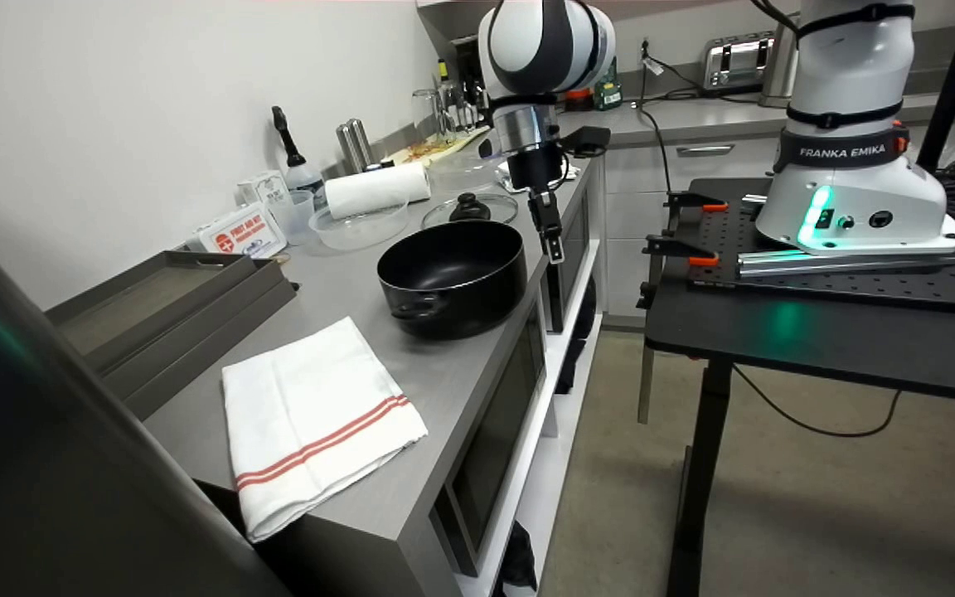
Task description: Push the black pot backwards.
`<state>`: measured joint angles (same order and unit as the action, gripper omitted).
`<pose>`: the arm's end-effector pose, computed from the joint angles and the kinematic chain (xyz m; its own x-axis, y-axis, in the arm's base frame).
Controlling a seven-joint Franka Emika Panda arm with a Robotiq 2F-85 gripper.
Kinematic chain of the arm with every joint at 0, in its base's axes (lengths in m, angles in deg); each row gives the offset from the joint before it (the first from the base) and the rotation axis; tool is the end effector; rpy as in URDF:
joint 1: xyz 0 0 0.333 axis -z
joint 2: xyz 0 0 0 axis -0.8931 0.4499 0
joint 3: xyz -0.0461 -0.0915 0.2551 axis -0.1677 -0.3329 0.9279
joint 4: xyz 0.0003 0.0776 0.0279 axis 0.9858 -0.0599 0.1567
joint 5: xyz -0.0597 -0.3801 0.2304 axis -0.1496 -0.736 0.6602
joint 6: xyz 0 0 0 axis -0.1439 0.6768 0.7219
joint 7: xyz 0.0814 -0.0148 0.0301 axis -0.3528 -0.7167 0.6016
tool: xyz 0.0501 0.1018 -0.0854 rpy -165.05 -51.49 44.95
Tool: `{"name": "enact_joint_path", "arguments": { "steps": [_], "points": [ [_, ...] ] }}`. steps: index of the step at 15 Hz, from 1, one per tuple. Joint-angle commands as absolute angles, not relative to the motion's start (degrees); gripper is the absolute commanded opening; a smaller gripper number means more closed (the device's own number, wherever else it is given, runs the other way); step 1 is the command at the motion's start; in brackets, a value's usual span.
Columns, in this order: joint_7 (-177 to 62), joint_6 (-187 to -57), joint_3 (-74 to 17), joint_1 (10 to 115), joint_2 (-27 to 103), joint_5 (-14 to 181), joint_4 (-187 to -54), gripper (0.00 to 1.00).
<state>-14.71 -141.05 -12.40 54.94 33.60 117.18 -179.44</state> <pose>0.3776 0.1472 0.0338 0.8609 0.5054 -0.0588 0.4700 -0.8342 -0.2884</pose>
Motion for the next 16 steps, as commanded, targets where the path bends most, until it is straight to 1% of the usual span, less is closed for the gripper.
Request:
{"name": "enact_joint_path", "arguments": {
  "steps": [1, 8, 16],
  "points": [
    [-16.07, -143.19, -9.49, 56.62, 38.04, 115.83, -176.57, 1.0],
    [-17.49, -144.3, -6.82, 59.1, 41.36, 113.63, -174.04, 1.0],
    [-18.76, -144.81, -5.56, 60.56, 41.74, 111.44, -172.52, 1.0]
  ]
}}
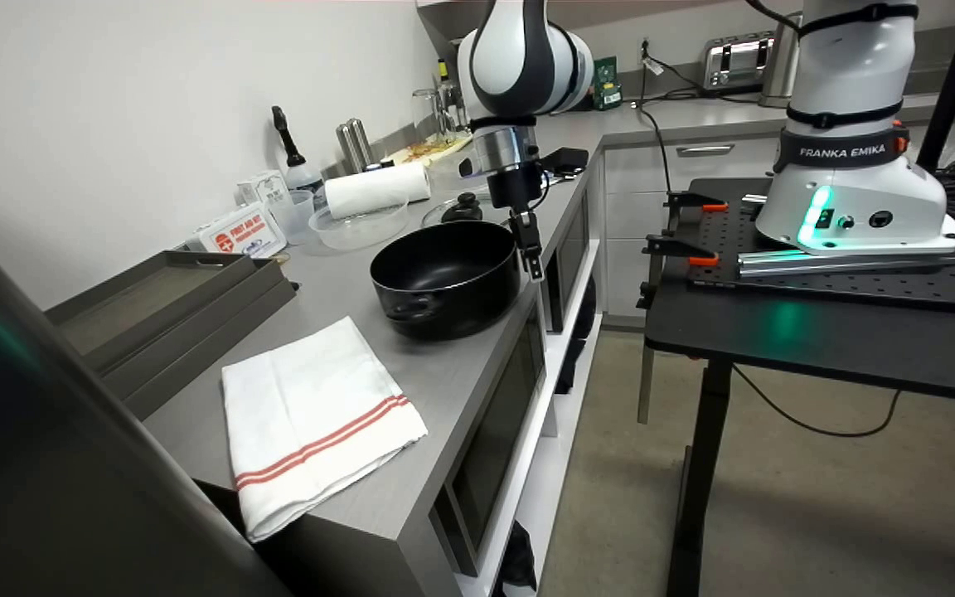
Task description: Push the black pot backwards.
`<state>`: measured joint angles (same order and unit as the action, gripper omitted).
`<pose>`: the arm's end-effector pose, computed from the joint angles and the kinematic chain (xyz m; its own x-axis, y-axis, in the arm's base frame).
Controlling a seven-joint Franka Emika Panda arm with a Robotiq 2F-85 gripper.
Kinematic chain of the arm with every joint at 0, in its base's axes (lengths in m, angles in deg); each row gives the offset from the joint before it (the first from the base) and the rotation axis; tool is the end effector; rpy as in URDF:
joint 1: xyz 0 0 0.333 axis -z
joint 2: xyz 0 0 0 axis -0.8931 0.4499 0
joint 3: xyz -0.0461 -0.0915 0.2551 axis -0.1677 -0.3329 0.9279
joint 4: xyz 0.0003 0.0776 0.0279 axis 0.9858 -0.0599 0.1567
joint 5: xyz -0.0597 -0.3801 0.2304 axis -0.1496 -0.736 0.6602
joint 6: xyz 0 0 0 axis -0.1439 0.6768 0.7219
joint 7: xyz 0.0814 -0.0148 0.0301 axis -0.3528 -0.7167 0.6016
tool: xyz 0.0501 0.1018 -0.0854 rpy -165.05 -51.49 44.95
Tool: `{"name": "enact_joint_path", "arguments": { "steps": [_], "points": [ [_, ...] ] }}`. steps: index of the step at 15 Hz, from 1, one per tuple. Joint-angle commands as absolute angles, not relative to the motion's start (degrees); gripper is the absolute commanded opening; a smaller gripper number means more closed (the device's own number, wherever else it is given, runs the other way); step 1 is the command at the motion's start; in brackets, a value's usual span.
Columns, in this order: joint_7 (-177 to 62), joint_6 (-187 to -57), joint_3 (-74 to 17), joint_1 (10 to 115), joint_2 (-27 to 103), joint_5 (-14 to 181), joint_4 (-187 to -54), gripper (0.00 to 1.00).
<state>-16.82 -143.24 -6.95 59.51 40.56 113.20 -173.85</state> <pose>0.3949 0.1729 0.0165 0.8464 0.5307 -0.0431 0.4960 -0.8153 -0.2986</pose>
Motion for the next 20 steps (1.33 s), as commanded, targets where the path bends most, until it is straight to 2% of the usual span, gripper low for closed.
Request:
{"name": "enact_joint_path", "arguments": {
  "steps": [1, 20],
  "points": [
    [-18.86, -144.79, -5.35, 60.75, 41.74, 111.32, -172.31, 1.0],
    [-31.44, -142.25, -4.6, 58.9, 48.02, 103.32, -160.22, 1.0]
  ]
}}
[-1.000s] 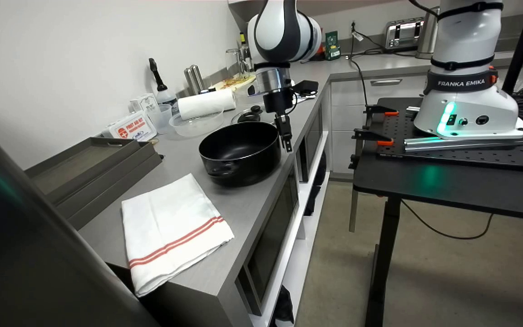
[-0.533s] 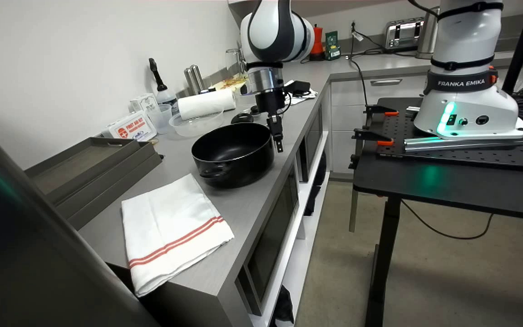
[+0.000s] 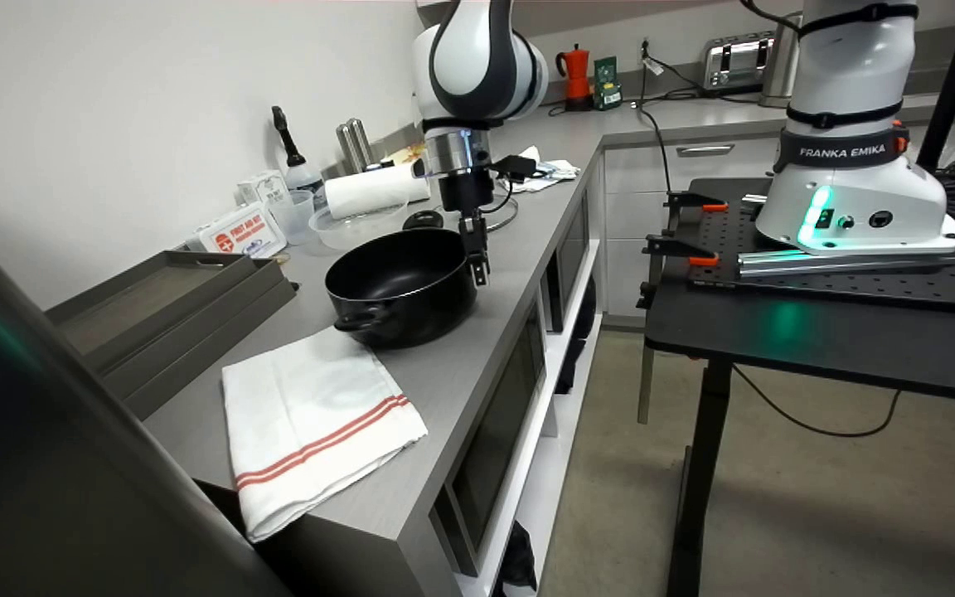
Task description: Push the black pot backwards.
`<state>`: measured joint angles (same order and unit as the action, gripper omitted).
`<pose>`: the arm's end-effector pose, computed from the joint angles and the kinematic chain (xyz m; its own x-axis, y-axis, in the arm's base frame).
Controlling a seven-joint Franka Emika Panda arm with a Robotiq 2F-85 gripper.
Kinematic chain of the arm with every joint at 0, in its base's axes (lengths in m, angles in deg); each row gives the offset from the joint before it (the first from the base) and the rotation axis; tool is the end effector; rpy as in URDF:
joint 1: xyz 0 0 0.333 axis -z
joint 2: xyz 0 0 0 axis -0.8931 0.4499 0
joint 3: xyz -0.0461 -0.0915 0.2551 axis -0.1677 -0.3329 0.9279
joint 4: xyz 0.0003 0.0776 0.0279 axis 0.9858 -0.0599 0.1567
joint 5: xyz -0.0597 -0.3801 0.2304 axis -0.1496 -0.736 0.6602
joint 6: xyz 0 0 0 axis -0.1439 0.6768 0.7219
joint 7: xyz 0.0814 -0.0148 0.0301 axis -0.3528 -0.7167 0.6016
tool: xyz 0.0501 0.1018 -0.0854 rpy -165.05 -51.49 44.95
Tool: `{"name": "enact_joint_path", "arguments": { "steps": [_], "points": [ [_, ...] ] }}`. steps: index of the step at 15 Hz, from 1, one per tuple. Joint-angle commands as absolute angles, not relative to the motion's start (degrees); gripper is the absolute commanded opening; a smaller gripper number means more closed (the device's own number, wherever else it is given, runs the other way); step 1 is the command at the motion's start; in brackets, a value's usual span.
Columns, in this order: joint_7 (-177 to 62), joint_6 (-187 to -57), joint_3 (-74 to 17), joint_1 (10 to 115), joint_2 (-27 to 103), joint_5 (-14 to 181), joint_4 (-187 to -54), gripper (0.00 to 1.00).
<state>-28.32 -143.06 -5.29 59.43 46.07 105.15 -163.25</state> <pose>0.4544 0.2194 0.0308 0.8745 0.4850 0.0052 0.4678 -0.8406 -0.2731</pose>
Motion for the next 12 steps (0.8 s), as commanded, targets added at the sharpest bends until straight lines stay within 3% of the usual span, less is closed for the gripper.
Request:
{"name": "enact_joint_path", "arguments": {
  "steps": [1, 12],
  "points": [
    [-31.89, -142.3, -4.36, 58.77, 48.33, 103.2, -159.77, 1.0],
    [-36.16, -142.33, -4.01, 56.54, 51.52, 101.74, -153.55, 1.0]
  ]
}}
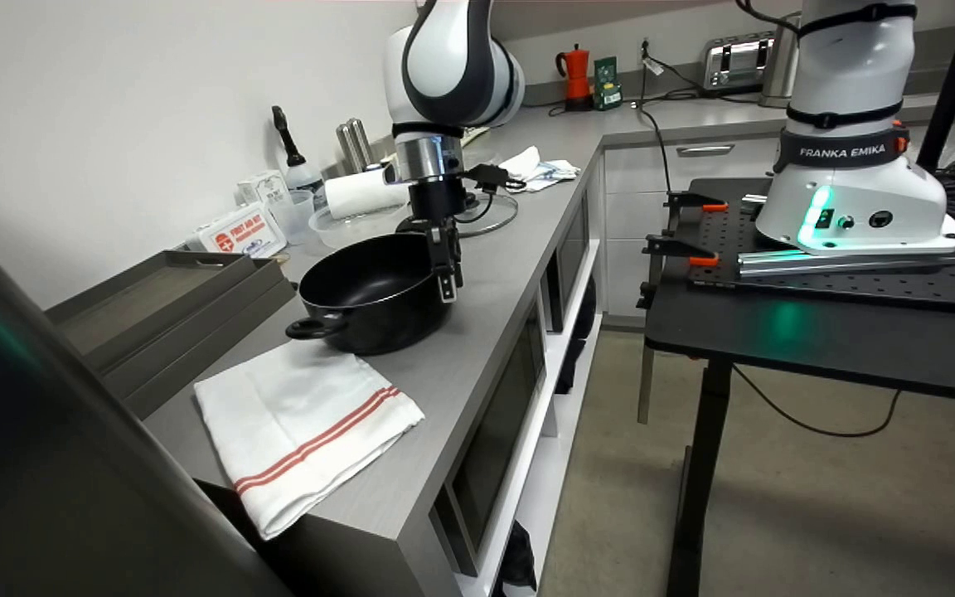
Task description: Push the black pot backwards.
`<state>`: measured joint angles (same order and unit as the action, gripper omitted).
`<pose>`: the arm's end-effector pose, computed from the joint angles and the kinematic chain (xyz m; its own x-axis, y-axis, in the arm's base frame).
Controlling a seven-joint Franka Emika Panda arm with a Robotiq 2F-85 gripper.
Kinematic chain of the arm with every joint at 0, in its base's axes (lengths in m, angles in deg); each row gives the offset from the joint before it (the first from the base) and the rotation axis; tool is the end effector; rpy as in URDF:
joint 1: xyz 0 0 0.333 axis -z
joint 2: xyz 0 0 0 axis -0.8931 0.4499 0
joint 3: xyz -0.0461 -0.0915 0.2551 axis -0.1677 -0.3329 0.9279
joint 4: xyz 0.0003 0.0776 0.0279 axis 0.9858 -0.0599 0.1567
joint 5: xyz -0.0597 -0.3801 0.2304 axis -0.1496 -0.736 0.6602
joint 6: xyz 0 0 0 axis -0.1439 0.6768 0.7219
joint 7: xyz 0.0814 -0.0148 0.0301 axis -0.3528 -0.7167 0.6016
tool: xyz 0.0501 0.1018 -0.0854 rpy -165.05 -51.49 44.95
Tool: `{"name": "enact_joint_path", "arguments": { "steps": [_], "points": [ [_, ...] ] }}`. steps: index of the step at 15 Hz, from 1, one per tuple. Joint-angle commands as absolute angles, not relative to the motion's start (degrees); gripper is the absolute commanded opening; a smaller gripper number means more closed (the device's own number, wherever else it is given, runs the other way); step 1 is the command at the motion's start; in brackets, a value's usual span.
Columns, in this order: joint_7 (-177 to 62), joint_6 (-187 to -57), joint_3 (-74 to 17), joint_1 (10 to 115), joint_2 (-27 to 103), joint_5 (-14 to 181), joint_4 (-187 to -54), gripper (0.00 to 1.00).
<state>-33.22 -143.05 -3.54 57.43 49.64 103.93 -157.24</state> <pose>0.4722 0.2678 0.0381 0.8820 0.4700 0.0346 0.4586 -0.8389 -0.2931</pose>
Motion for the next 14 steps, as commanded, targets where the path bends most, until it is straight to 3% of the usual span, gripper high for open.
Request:
{"name": "enact_joint_path", "arguments": {
  "steps": [1, 14],
  "points": [
    [-36.8, -142.29, -4.16, 56.41, 51.85, 101.47, -152.72, 1.0],
    [-40.92, -141.39, -5.21, 56.05, 56.92, 100.35, -142.64, 1.0]
  ]
}}
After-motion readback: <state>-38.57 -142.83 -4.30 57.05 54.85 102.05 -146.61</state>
